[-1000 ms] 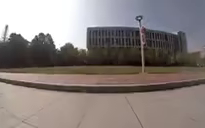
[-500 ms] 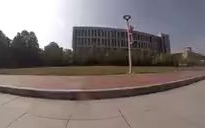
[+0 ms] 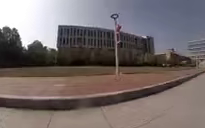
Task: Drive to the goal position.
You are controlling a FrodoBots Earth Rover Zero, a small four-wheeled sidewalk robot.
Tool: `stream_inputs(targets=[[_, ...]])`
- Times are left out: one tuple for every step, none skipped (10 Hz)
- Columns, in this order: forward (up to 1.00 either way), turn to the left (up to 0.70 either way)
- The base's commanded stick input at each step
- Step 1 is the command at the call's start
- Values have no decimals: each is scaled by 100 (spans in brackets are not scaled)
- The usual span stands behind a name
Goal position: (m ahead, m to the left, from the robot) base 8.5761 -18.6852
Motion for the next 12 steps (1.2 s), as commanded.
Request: stream_inputs(targets=[[100, -39], [100, -39], [100, -39], [100, -39], [100, -39], [100, -39], [100, -39], [100, -39], [100, -39], [100, -39], [100, -39], [100, -39]])
